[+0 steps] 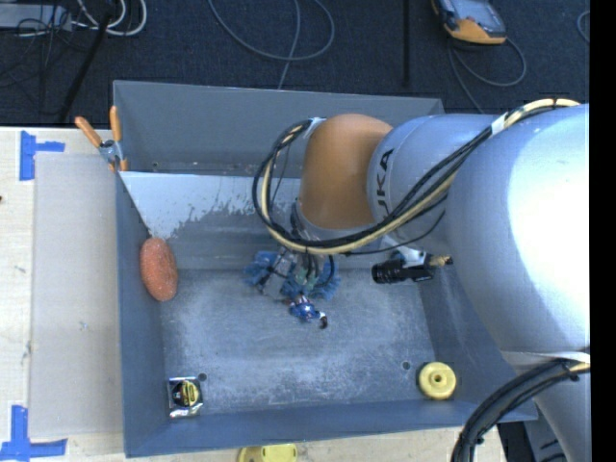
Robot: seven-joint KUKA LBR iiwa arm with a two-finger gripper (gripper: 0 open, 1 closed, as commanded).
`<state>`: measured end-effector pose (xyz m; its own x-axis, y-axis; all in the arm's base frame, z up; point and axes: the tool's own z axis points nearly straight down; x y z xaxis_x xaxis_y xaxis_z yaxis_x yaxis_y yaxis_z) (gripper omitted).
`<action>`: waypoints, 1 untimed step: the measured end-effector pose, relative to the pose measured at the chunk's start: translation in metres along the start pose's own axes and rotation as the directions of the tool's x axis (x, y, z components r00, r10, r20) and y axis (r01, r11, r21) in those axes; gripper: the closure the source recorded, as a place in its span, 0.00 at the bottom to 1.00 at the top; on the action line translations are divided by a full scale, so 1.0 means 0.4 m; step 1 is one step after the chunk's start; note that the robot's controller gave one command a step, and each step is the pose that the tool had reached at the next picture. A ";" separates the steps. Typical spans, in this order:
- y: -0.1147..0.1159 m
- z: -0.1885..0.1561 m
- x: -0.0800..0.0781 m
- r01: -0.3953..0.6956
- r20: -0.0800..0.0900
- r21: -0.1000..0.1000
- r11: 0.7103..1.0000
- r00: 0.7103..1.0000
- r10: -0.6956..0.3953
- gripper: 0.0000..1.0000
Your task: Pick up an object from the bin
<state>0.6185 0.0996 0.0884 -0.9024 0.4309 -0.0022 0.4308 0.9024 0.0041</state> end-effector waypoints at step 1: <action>-0.003 -0.041 0.002 0.000 -0.006 0.006 1.000 1.000 0.000 1.00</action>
Offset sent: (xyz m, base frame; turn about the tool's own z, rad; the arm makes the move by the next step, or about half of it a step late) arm 0.0001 0.0000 0.0073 0.0000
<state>0.6169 0.0987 0.1049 -0.9025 0.4306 0.0040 0.4306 0.9025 -0.0018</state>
